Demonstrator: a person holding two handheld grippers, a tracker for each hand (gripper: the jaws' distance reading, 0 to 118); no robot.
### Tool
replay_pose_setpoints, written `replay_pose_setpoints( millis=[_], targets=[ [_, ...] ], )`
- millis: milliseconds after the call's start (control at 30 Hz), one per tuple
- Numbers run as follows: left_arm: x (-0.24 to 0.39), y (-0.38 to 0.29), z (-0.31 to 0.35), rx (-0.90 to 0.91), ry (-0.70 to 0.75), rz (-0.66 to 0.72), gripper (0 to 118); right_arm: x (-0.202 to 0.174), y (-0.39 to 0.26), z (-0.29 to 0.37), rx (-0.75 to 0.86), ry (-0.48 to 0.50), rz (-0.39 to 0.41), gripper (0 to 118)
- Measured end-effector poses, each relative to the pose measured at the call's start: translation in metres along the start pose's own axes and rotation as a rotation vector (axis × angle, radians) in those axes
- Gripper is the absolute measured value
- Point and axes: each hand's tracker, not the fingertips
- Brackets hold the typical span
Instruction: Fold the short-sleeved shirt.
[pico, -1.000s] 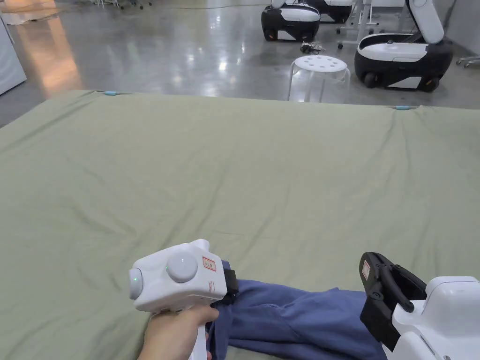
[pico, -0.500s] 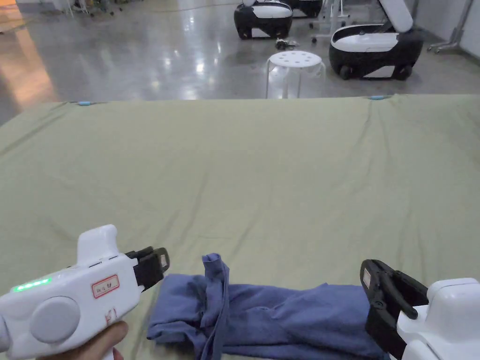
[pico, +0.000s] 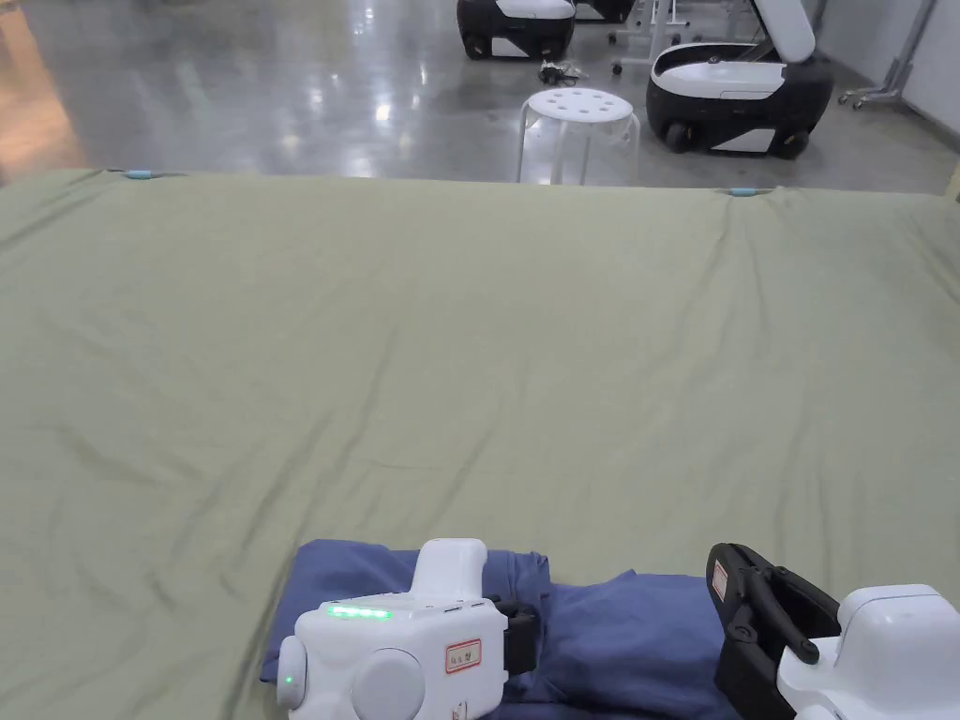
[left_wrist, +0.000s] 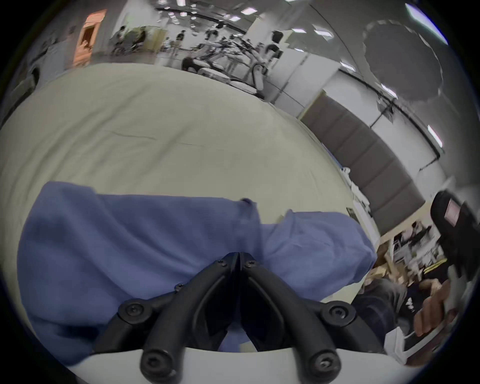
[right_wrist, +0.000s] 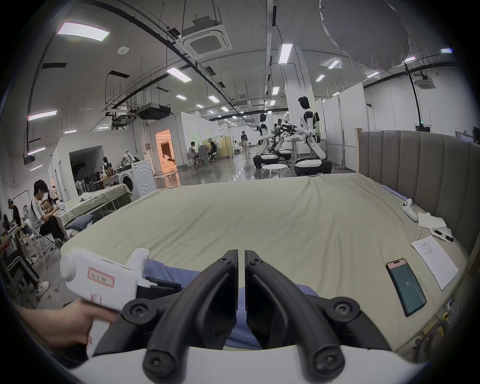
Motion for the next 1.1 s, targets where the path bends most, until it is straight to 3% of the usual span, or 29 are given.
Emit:
replay_pose_setpoints(
  millis=[100,267,367,400,467,500,633,733,900,1033,1100],
  targets=[
    [0.001,0.002,0.023,0.056,0.044,-0.008,6,0.0,0.002,0.001,-0.002,0.0,0.019,6],
    [0.011,0.008,0.11,0.212,0.142,-0.184,6,-0.006,0.001,0.007,0.018,0.003,0.06,6],
    [-0.004,0.008,0.12,0.196,0.168,-0.145,6,-0.011,-0.003,0.003,-0.01,0.014,0.028,7],
    [-0.019,0.009,0.123,0.2,0.144,-0.12,16,-0.014,-0.004,0.004,-0.012,0.017,0.021,7],
    [-0.028,0.014,0.133,0.194,0.086,-0.082,78,-0.021,-0.003,0.009,-0.007,0.029,0.022,7],
    [-0.036,0.018,0.14,0.197,0.072,-0.059,101,-0.024,-0.003,0.01,-0.004,0.035,0.03,7],
    [-0.092,0.04,0.174,0.222,0.016,0.076,102,-0.031,-0.004,0.012,-0.015,0.04,0.057,7],
    [-0.163,0.05,0.176,0.099,-0.209,0.326,102,-0.032,-0.005,0.006,-0.031,0.04,0.048,7],
    [-0.252,0.039,0.152,-0.025,-0.387,0.583,102,-0.043,-0.006,-0.003,-0.05,0.042,0.059,7],
    [-0.276,0.028,0.111,-0.116,-0.587,0.658,102,-0.05,-0.007,-0.018,-0.078,0.038,0.087,7],
    [-0.28,0.026,0.082,-0.193,-0.568,0.619,102,-0.052,-0.007,-0.026,-0.092,0.037,0.081,7]
  ],
)
